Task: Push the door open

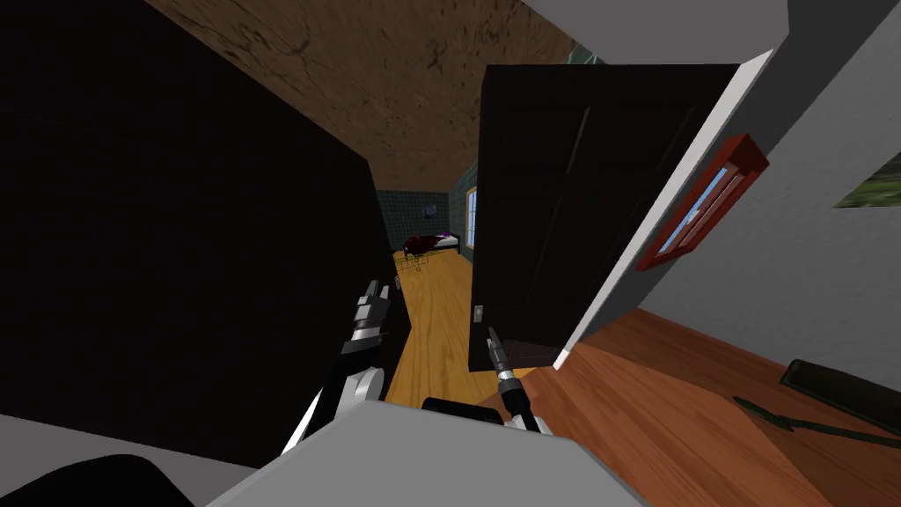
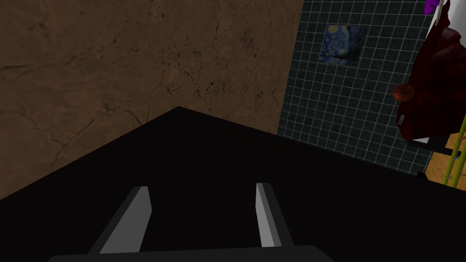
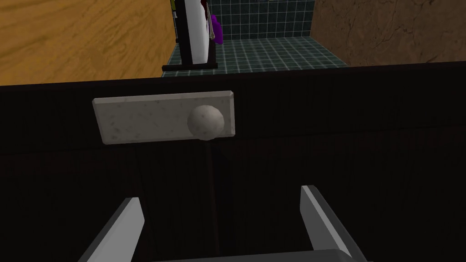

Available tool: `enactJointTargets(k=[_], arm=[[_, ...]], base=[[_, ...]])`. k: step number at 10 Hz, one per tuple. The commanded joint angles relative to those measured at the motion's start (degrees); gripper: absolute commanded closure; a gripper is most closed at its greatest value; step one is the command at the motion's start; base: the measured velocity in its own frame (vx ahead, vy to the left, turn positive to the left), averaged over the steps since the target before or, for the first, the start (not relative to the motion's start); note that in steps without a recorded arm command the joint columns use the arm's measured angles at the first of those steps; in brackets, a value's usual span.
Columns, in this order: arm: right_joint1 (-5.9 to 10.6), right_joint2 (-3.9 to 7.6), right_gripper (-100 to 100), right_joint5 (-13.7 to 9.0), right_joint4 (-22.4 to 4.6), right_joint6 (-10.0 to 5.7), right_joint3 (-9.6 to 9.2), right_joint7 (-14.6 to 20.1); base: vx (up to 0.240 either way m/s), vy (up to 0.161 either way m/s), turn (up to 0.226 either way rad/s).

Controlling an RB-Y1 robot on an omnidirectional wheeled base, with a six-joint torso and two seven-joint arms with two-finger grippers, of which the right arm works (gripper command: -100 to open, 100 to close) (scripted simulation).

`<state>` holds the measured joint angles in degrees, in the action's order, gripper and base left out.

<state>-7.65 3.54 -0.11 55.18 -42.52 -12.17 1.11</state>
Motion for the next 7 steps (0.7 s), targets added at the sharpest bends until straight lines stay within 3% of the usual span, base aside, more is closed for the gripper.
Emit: enactJointTargets(k=[1, 7], arm=[[0.23, 0.10, -100, 0.0, -0.3, -0.25, 0.21, -0.1], [0.92, -0.43, -100, -0.2, -1.4, -1.19, 0.91, -0.5]], base=[[0.191, 0.016, 0.014], [0.183, 0.030, 0.022]])
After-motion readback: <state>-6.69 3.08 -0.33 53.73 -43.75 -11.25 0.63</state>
